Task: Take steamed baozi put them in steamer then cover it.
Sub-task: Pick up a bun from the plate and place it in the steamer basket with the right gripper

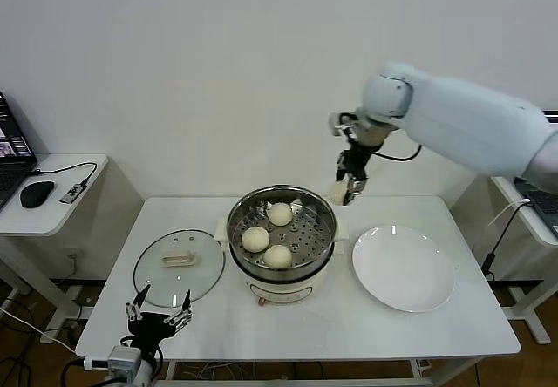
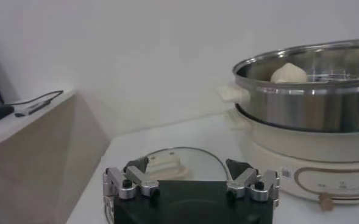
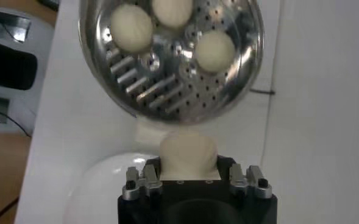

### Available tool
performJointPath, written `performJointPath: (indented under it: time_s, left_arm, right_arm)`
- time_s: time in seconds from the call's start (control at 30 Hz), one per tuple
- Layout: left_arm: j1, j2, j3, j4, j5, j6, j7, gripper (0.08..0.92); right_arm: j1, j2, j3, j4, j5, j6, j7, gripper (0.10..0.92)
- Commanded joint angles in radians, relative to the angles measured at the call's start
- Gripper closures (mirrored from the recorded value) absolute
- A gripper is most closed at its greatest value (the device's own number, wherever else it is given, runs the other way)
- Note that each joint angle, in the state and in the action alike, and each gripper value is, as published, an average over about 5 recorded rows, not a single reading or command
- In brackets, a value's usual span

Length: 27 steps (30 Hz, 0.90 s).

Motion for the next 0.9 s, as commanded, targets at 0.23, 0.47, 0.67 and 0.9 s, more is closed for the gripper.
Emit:
performJointPath:
  time_s: [0.23,0.47,0.67,0.9]
  left_arm:
    - [-0.01,0.0,0.002,0.001,-0.011,0.001,0.003,0.177]
    - [-0.013,0.0,0.005,0.016,-0.012,0.001,0.004,0.177]
    - [-0.019,0.004,0.003,0.024,-0.014,0.002,0.008,0.177]
    - [-0.023,0.002,0.005,0.03,-0.016,0.003,0.01,0.177]
  right_arm:
    - [-0.144,0.196,0.017,-0.157,-0.061,-0.041,0.028,0.456]
    - [-0.244,0.232,0.079,-0.227,-0.137,-0.031,0.038,0.456]
    - [-0.299,0.25,0.115,-0.263,-0.175,-0.025,0.048,0.457]
    - [-0.313,0.243,0.114,-0.263,-0.198,-0.021,0.037,0.457]
